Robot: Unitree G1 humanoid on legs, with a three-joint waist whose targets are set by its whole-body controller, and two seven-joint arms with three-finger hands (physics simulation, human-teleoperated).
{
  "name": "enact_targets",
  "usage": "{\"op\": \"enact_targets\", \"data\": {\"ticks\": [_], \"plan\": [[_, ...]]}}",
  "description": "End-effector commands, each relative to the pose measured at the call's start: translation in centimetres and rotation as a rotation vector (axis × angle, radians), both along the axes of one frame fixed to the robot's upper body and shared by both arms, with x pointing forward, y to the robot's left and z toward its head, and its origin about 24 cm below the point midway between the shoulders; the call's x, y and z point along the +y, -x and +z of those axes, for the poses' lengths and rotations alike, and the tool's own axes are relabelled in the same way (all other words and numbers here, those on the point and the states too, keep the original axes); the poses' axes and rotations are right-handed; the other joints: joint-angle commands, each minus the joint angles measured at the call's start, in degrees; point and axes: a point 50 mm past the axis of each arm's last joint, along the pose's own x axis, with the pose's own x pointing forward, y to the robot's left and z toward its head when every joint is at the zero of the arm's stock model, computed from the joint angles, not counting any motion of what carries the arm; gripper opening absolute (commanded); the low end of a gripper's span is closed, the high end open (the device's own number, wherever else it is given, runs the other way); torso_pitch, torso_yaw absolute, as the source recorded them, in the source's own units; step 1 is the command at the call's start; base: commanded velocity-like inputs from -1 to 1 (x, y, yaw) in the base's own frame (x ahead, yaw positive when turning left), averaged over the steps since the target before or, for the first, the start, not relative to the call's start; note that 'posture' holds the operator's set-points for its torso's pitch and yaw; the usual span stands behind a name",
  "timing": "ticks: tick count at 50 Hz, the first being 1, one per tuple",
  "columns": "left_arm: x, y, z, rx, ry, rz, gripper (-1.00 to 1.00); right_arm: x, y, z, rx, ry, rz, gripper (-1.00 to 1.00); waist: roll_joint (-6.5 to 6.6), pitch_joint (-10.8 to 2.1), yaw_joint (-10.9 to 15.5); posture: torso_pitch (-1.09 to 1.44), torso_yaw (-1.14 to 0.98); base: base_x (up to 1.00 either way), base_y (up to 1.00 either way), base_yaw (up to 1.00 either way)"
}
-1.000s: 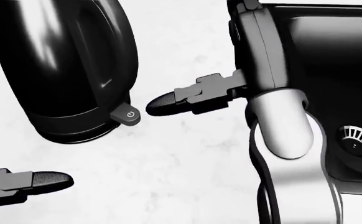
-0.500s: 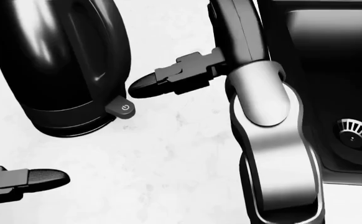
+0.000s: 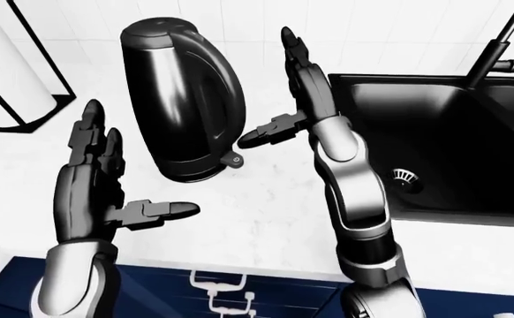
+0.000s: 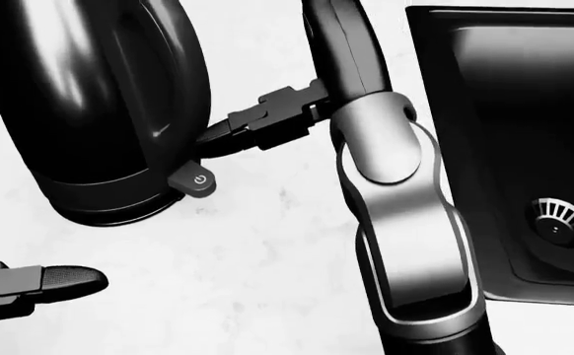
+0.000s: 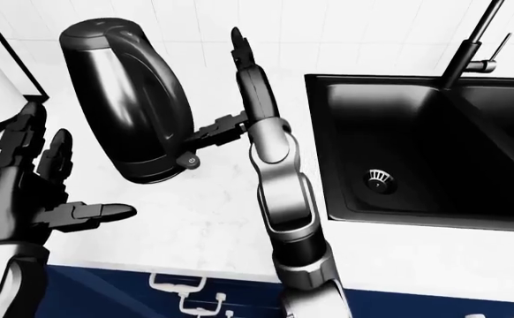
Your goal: Press down the lever to turn on the electric kettle.
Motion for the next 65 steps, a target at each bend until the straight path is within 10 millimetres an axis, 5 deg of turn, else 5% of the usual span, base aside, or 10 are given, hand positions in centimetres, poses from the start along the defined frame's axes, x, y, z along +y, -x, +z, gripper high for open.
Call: {"op": "enact_targets", "data": {"ticks": [1, 27, 65], "plan": [[-0.1, 0.4, 1.1, -0.075, -0.021, 0.000, 1.00, 0.0, 0.2, 1.1, -0.070, -0.014, 0.004, 1.00, 0.53, -0.81, 0.1, 0.00, 0.00, 0.00, 0.00, 0.00], [-0.1, 0.6, 0.9, -0.073, -0.020, 0.002, 1.00, -0.2, -2.5, -0.6, -0.019, 0.008, 0.001, 1.00, 0.45, -0.80, 0.2, 0.00, 0.00, 0.00, 0.00, 0.00], [0.0, 0.6, 0.7, -0.071, -0.017, 0.002, 1.00, 1.7, -3.2, -1.0, 0.010, 0.047, 0.044, 1.00, 0.91, -0.83, 0.0, 0.00, 0.00, 0.00, 0.00, 0.00]]}}
